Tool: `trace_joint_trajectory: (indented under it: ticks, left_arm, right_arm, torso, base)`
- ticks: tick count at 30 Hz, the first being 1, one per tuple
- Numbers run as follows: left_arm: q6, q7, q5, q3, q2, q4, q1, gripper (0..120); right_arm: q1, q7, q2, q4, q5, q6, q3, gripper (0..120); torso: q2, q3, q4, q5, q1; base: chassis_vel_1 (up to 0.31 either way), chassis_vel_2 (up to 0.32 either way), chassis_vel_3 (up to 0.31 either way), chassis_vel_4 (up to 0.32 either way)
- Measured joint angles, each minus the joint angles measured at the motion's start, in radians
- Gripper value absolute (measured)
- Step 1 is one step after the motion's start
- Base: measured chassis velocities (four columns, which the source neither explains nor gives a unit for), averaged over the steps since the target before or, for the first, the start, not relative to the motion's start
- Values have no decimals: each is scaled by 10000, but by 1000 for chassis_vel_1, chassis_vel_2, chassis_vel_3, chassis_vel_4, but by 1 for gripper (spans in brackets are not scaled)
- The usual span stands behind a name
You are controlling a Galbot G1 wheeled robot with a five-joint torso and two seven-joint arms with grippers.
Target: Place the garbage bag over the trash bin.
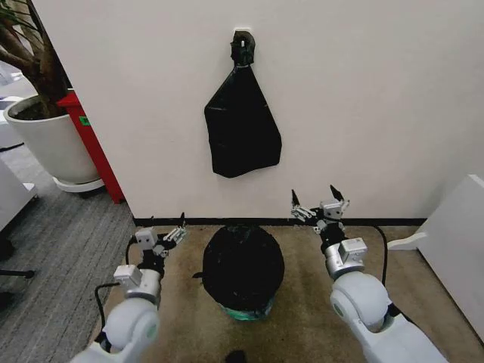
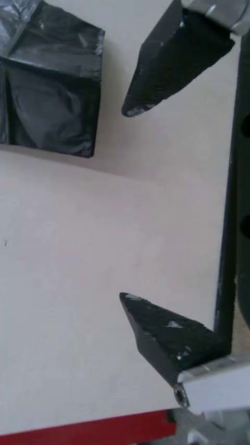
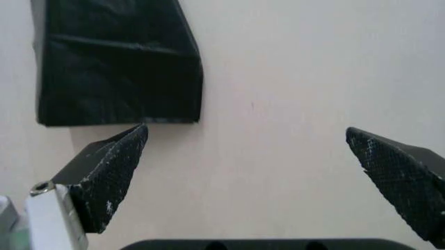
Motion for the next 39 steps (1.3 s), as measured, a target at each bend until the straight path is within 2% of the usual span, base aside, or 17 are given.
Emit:
trace_joint_trajectory:
  ticks: [10, 39]
  left_arm:
    - [-363, 180, 97, -108, 109, 226, -29, 100]
    - [-370, 153, 147, -126, 73, 227, -6, 100]
  right_arm:
    - [-116, -200, 347, -388, -408, 289, 57, 100]
    - [-82, -238, 341, -388, -411, 262, 47, 100]
  torso:
    - [0, -1, 2, 1, 0]
    - [0, -1, 1, 1, 0]
  base:
    - [0, 0, 0, 0]
    - [0, 0, 0, 0]
